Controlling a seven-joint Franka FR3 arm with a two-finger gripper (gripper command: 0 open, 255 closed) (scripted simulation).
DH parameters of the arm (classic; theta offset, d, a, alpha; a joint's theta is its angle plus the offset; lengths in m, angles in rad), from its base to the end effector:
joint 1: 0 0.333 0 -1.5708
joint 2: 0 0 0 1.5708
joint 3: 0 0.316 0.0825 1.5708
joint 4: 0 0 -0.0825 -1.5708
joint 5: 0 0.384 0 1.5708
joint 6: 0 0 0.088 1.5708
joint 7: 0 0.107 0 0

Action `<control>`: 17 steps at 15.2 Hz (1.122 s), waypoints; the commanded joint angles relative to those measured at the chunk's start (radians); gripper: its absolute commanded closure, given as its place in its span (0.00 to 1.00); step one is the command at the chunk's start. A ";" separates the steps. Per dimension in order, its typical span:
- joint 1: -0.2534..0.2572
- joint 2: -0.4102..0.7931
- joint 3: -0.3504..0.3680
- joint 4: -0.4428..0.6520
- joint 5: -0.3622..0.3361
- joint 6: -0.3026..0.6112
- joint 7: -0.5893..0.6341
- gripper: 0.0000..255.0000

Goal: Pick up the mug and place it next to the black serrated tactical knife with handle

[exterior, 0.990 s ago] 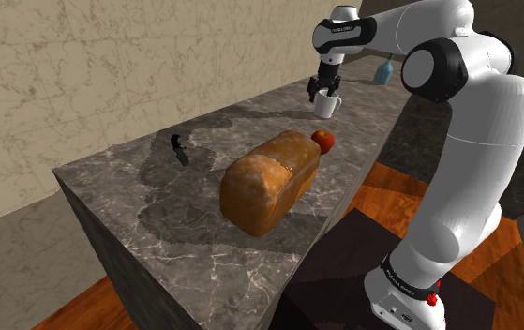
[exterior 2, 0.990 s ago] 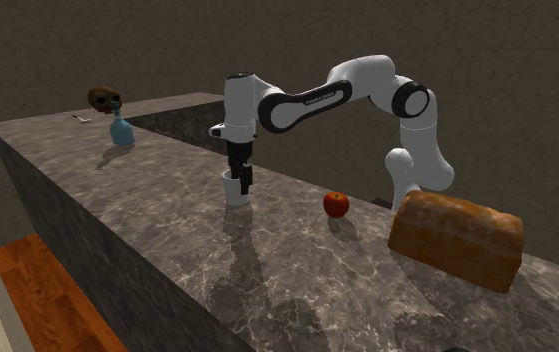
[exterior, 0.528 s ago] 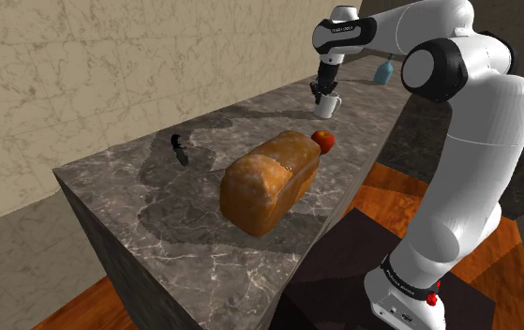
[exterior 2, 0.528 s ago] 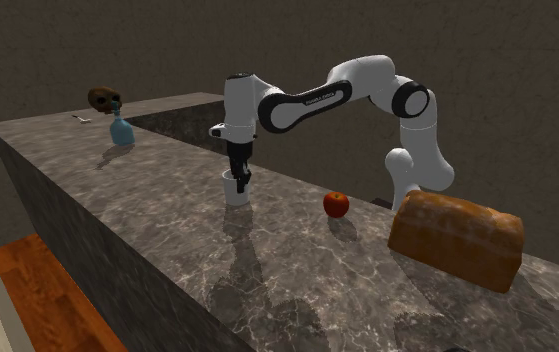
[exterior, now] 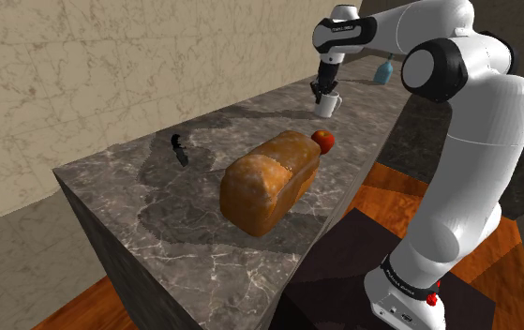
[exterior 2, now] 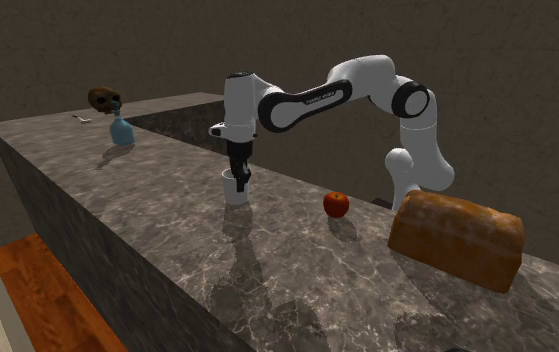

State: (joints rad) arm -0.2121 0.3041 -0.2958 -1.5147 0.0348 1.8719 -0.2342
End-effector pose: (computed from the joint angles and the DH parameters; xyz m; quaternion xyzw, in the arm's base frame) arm 0.5867 -0.2970 0.5007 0.9902 -0.1331 0.0212 0.0369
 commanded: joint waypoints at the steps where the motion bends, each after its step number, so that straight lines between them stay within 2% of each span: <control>1: -0.001 -0.001 0.000 0.019 0.000 -0.019 0.000 1.00; 17: -0.020 0.036 -0.004 0.290 0.011 -0.253 -0.011 1.00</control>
State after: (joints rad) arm -0.2299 0.3357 -0.2997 -1.2466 0.0446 1.6358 -0.2446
